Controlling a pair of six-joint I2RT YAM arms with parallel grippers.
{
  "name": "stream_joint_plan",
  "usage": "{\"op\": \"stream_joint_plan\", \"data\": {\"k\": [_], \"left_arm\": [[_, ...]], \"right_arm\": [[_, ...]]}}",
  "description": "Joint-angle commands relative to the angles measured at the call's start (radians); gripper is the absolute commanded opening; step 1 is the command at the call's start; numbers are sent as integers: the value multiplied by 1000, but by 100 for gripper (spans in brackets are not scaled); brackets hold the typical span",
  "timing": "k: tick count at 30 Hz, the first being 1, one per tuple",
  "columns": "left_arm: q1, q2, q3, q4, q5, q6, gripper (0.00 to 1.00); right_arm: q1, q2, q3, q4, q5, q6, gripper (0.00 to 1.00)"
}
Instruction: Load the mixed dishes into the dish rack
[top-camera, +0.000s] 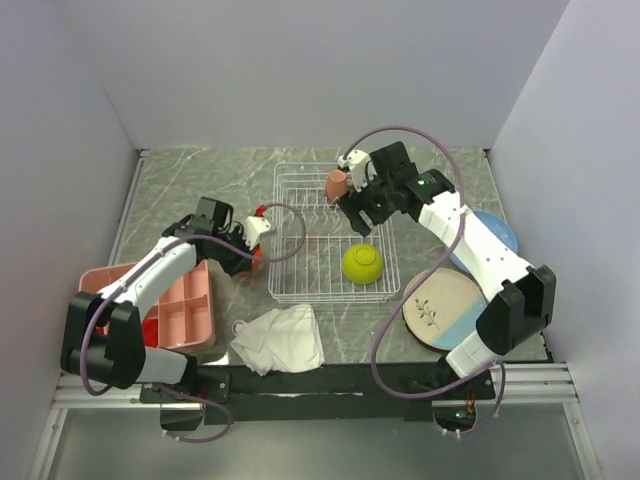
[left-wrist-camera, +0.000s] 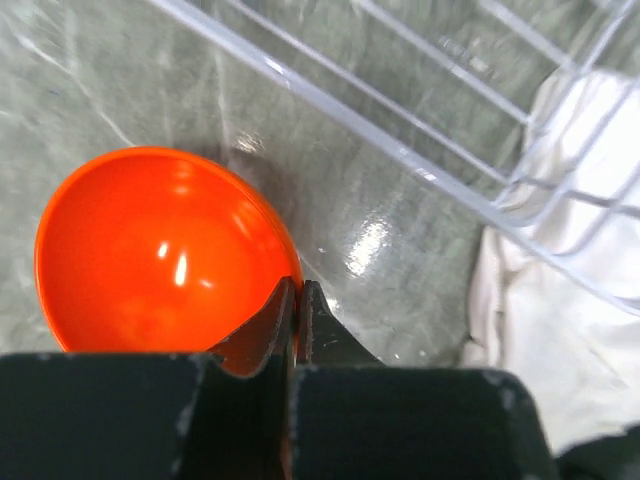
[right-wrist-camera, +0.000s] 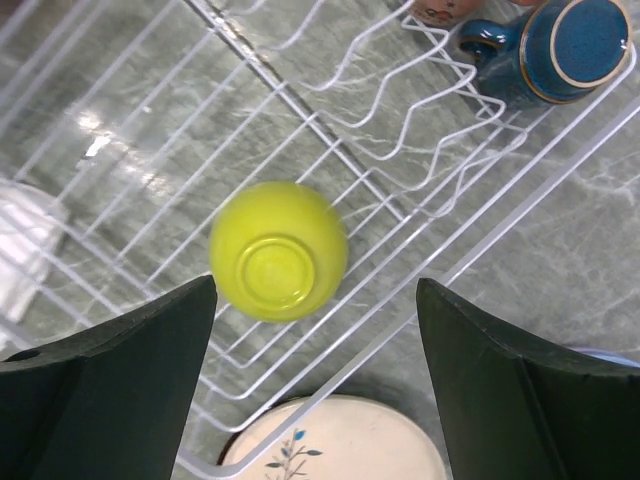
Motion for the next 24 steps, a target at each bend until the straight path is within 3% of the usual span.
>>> {"op": "stream_joint_plan", "data": {"k": [1, 6, 7, 9, 10, 11, 12, 13, 15, 16, 17, 18, 21, 24], "left_arm": [[11, -103, 203, -103, 31, -69, 1], [101, -116, 362, -77, 253, -182, 1], [115, -111, 368, -51, 290, -253, 1], [147, -102, 371, 0, 374, -334, 1], [158, -99, 362, 83, 486, -430, 1], [169, -97, 344, 140, 552, -497, 1], [181, -93, 295, 224, 601, -575, 1], [184, -88, 264, 405, 708, -774, 1], [184, -61, 139, 701, 786, -1028, 1], [184, -48, 88, 851, 801, -1326, 1], [184, -36, 34, 1258, 800, -1483, 1], [181, 2, -26, 1384, 794, -1610, 1], [175, 62, -49, 1503, 755, -1716, 1], [184, 113, -43, 1554, 723, -1815, 1]], "right_arm": [[-31, -63, 28, 45, -124, 112, 89], [-137, 47, 143, 72, -356, 341, 93], [-160, 76, 142, 115, -495, 455, 93], [-227, 90, 81, 196, -618, 599, 93], [-247, 93, 44, 317, -728, 758, 93], [-250, 90, -7, 360, -770, 785, 93], [-243, 87, -31, 400, -804, 795, 93], [-241, 81, -67, 513, -833, 872, 93], [-218, 79, -166, 658, -947, 986, 91], [-211, 86, -182, 742, -971, 1040, 91], [-200, 90, -211, 782, -1008, 1066, 91], [-188, 95, -228, 898, -1030, 1144, 91], [-184, 119, -318, 1192, -1047, 1343, 91], [-174, 174, -343, 1288, -1028, 1411, 93]]}}
